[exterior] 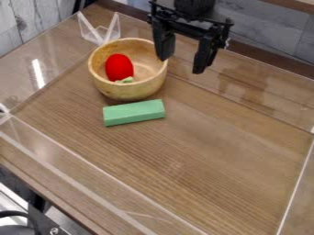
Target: Move the red fruit to the right
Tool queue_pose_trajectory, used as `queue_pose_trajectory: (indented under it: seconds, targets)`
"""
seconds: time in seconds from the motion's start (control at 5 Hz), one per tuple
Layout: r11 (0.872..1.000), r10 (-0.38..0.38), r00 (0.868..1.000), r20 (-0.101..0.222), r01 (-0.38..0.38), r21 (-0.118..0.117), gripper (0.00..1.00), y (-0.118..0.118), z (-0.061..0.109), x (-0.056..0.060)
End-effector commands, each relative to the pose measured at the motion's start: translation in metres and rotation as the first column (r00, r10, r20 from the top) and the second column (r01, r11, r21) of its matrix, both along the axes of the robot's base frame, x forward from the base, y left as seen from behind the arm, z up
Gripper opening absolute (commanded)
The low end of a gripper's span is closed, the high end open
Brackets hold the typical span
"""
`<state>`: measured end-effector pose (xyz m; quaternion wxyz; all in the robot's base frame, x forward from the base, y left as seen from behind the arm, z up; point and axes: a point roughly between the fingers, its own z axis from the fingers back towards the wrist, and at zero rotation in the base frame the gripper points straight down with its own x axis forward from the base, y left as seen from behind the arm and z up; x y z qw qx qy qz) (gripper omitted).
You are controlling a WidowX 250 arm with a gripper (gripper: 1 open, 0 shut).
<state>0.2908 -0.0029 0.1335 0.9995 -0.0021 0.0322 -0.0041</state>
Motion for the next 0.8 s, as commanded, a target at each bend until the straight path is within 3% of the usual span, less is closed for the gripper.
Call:
queue_pose_trajectory:
  seconds: [0.0, 0.2, 0.6]
  targets:
    - [0.997, 0.08, 0.997, 0.017, -0.08, -0.006, 1.0, 0.011, 0.002, -0.001]
    - [0.996, 0.09, 0.995, 0.037, -0.089, -0.015, 1.0, 0.031, 0.004, 0.005]
    - [0.997, 0.07, 0.994, 0.082, -0.068, -0.027, 1.0, 0.096, 0.0, 0.008]
